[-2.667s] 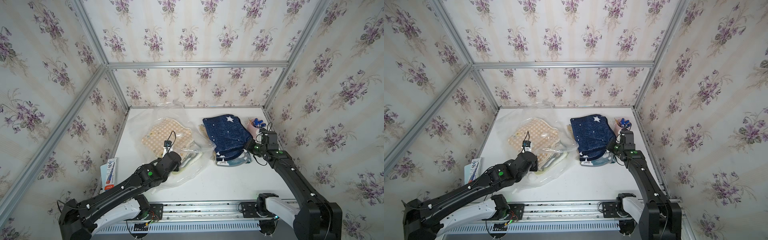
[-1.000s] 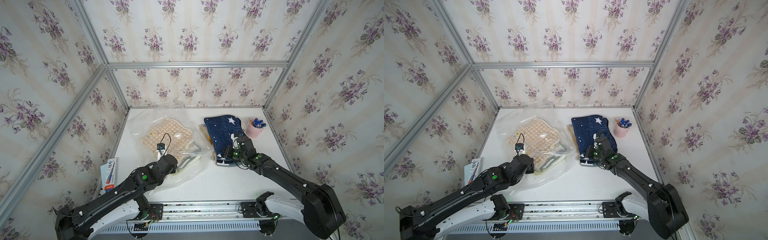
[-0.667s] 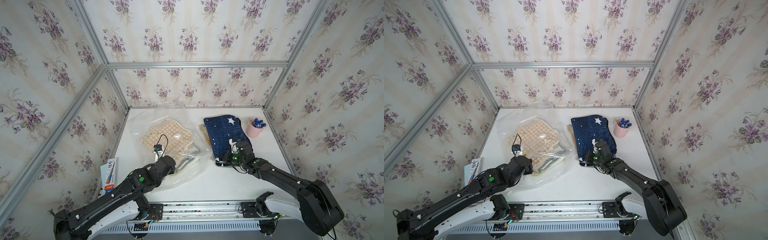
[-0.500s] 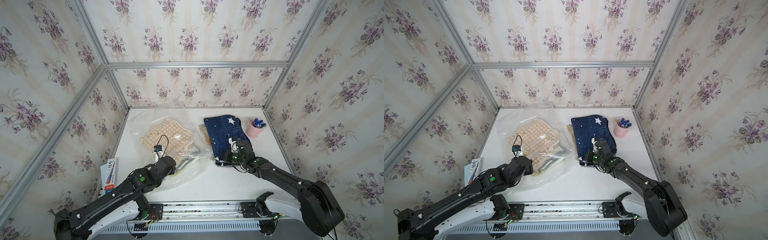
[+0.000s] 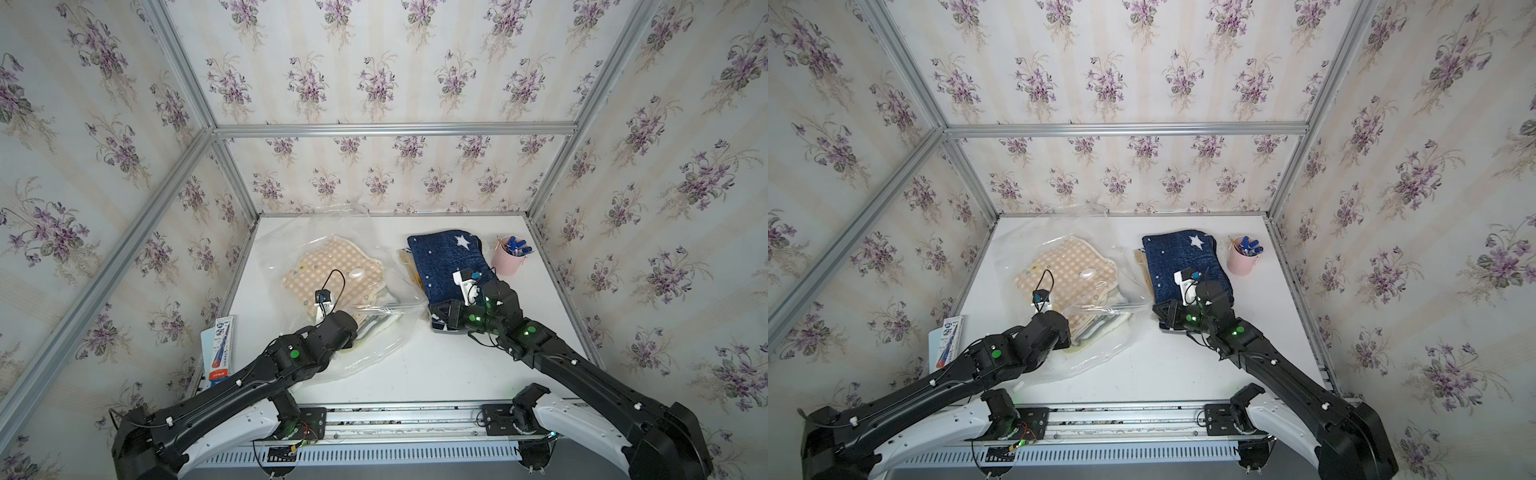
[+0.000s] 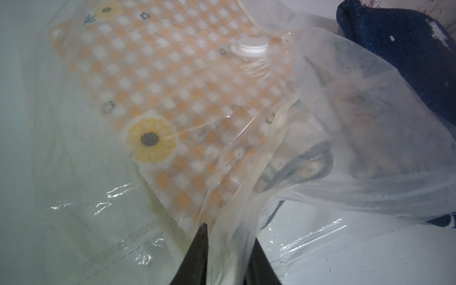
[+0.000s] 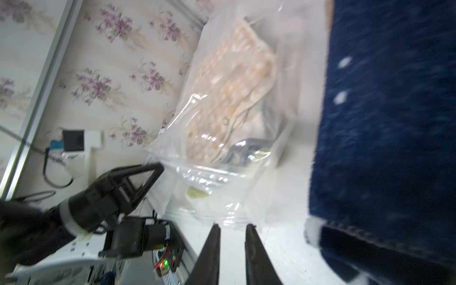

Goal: Take the blanket out of the vacuum bag
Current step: Take out the blanket from the vacuum bag.

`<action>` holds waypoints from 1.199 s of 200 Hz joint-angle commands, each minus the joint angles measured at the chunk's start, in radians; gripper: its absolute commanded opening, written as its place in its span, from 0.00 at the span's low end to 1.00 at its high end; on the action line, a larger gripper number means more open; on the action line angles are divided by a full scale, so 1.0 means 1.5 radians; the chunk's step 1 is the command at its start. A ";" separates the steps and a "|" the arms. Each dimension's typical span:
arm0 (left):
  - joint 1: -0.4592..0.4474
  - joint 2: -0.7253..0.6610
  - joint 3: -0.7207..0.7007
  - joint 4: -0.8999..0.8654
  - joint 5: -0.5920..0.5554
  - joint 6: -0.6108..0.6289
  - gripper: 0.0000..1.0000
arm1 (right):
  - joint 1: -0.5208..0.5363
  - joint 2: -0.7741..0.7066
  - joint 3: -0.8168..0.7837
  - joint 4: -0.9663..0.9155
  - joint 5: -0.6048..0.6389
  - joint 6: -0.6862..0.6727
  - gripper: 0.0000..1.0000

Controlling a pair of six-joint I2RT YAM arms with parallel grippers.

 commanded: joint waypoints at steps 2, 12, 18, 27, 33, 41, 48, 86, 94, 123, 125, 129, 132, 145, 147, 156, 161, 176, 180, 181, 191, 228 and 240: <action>0.001 0.001 -0.006 0.026 -0.011 0.012 0.25 | 0.035 0.003 0.017 -0.049 -0.010 -0.022 0.21; 0.001 0.001 -0.008 0.026 -0.009 0.011 0.25 | 0.045 0.010 0.025 -0.071 -0.010 -0.028 0.21; 0.001 0.001 -0.008 0.024 -0.009 0.011 0.25 | 0.050 0.011 0.027 -0.077 -0.011 -0.032 0.21; 0.001 0.001 -0.009 0.022 -0.009 0.011 0.25 | 0.054 0.010 0.025 -0.078 -0.015 -0.035 0.21; 0.002 0.000 -0.009 0.021 -0.010 0.010 0.25 | 0.056 0.009 0.021 -0.073 -0.023 -0.035 0.21; 0.001 -0.002 -0.009 0.019 -0.011 0.010 0.25 | 0.060 0.007 0.015 -0.058 -0.035 -0.035 0.22; 0.002 -0.003 -0.009 0.020 -0.012 0.010 0.25 | 0.065 0.006 0.011 -0.047 -0.040 -0.032 0.22; 0.019 0.013 0.005 0.042 -0.002 0.025 0.25 | 0.107 0.006 -0.007 0.019 0.041 -0.012 0.20; 0.025 0.022 0.009 0.053 0.008 0.030 0.25 | 0.114 0.000 -0.013 0.040 0.075 0.003 0.19; 0.047 0.056 0.024 0.089 0.048 0.047 0.25 | 0.146 -0.029 -0.049 0.148 0.157 0.082 0.18; 0.048 0.058 0.024 0.090 0.050 0.047 0.25 | 0.151 -0.031 -0.051 0.154 0.164 0.086 0.18; 0.051 0.061 0.026 0.093 0.053 0.050 0.25 | 0.160 -0.031 -0.054 0.163 0.176 0.092 0.17; 0.053 0.063 0.027 0.095 0.054 0.051 0.25 | 0.168 -0.030 -0.056 0.169 0.185 0.094 0.17; 0.066 0.068 0.031 0.101 0.071 0.060 0.25 | 0.205 -0.020 -0.054 0.187 0.218 0.097 0.16; 0.069 0.068 0.030 0.102 0.073 0.061 0.25 | 0.211 -0.017 -0.053 0.189 0.222 0.097 0.16; 0.081 0.066 0.029 0.111 0.086 0.066 0.25 | 0.235 -0.003 -0.050 0.201 0.235 0.096 0.15; 0.089 0.065 0.027 0.116 0.094 0.069 0.25 | 0.249 0.007 -0.050 0.208 0.246 0.097 0.14; 0.112 0.060 0.022 0.132 0.124 0.076 0.25 | 0.280 0.039 -0.052 0.241 0.261 0.110 0.13; 0.118 0.060 0.021 0.136 0.131 0.078 0.25 | 0.286 0.046 -0.053 0.253 0.264 0.112 0.13; 0.120 0.059 0.021 0.136 0.133 0.079 0.25 | 0.289 0.049 -0.053 0.255 0.265 0.113 0.12; 0.132 0.060 0.021 0.142 0.146 0.083 0.25 | 0.308 0.072 -0.049 0.277 0.278 0.122 0.11; 0.149 0.065 0.031 0.150 0.170 0.101 0.25 | 0.365 0.157 -0.016 0.337 0.329 0.136 0.09; 0.151 0.063 0.032 0.151 0.174 0.108 0.25 | 0.371 0.188 -0.012 0.361 0.329 0.150 0.08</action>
